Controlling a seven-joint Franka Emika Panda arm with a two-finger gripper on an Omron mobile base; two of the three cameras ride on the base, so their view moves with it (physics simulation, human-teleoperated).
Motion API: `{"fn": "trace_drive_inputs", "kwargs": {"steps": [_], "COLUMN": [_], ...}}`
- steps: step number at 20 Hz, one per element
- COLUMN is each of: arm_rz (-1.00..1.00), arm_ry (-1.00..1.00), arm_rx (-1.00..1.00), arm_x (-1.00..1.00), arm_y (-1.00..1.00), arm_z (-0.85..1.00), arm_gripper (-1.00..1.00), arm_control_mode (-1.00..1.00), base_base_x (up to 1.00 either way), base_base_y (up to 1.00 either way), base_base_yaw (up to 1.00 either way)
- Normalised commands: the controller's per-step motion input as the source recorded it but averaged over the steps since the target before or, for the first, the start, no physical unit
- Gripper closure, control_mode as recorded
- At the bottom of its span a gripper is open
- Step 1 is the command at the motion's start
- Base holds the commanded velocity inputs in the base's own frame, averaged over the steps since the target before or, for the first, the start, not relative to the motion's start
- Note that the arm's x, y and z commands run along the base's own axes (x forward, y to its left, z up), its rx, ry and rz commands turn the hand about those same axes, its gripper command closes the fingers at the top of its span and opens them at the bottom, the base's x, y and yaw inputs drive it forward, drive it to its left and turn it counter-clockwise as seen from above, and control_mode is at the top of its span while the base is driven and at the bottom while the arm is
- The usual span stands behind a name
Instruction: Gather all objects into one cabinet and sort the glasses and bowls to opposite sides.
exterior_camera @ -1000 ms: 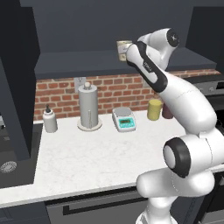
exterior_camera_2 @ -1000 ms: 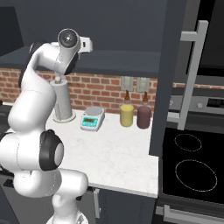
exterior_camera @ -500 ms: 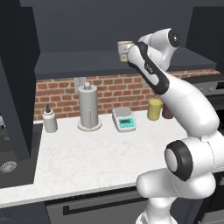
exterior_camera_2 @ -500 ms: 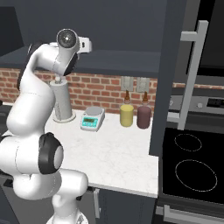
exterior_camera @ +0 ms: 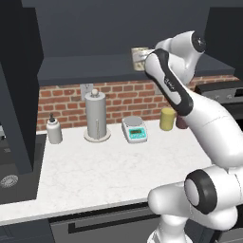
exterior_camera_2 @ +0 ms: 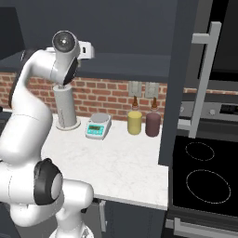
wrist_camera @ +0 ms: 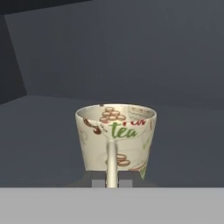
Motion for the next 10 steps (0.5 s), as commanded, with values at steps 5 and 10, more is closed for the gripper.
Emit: {"fn": "trace_drive_inputs", "kwargs": {"steps": [5, 10], "arm_rz": [-0.04, -0.04], "arm_ry": [0.00, 0.00], "arm_rx": [0.00, 0.00], "arm_x": [-0.59, -0.82], "arm_y": [-0.15, -0.36], "arm_z": [0.00, 0.01], "arm_gripper": [1.00, 1.00], "arm_control_mode": [-1.00, -1.00], "base_base_x": [0.00, 0.00], "base_base_y": [0.00, 0.00], "base_base_yaw": [0.00, 0.00]}}
